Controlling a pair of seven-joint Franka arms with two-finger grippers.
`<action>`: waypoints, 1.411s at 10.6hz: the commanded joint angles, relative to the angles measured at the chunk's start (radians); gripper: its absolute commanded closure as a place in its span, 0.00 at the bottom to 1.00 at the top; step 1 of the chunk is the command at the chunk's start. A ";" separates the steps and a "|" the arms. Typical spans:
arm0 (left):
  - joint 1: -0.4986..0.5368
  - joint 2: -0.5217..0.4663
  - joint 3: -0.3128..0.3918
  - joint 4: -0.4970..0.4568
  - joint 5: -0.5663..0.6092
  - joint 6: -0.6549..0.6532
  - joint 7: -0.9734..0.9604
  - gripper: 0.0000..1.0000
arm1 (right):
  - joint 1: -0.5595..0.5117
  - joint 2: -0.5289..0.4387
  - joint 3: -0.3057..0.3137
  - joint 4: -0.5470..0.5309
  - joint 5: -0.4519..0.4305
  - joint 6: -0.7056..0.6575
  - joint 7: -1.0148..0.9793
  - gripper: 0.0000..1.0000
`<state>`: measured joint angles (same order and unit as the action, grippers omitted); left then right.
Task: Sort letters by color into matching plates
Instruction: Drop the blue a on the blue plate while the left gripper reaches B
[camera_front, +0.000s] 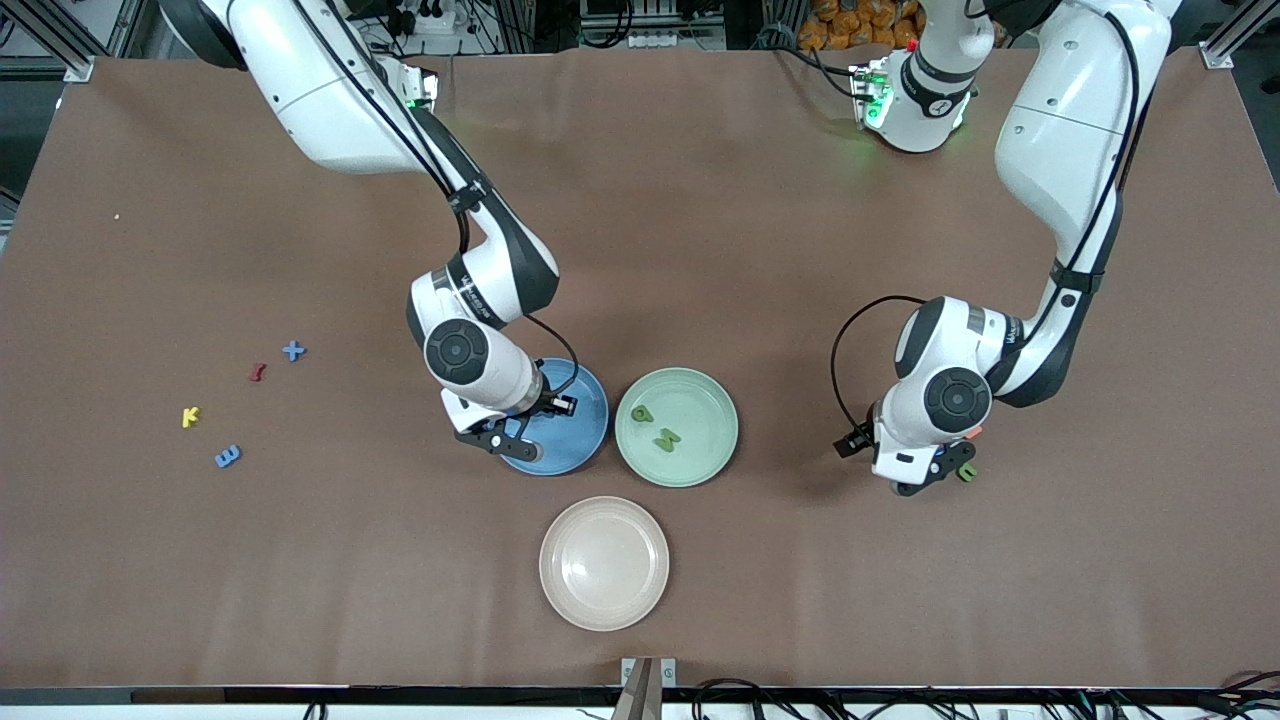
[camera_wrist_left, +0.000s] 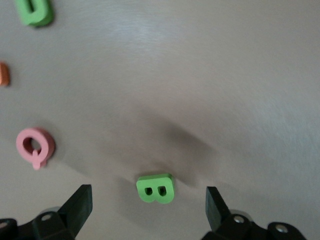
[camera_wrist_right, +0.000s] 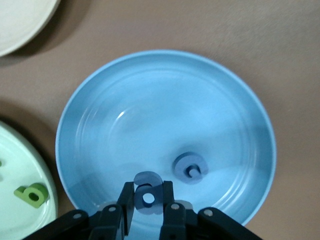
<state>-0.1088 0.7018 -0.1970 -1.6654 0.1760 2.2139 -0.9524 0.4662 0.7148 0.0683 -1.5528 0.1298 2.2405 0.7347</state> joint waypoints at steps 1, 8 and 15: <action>0.008 -0.010 -0.004 -0.010 0.000 -0.003 -0.240 0.00 | 0.031 0.005 0.005 0.003 -0.021 0.002 0.034 0.85; 0.009 -0.034 -0.004 -0.129 -0.012 0.168 -0.348 0.00 | 0.023 0.000 0.004 0.014 -0.030 -0.009 0.060 0.00; 0.021 -0.039 -0.007 -0.148 -0.010 0.211 -0.335 0.00 | -0.122 -0.072 -0.008 0.025 -0.058 -0.131 -0.155 0.00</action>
<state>-0.0946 0.6873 -0.1970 -1.7777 0.1752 2.3924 -1.2815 0.4053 0.6950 0.0515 -1.5193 0.0908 2.1792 0.6477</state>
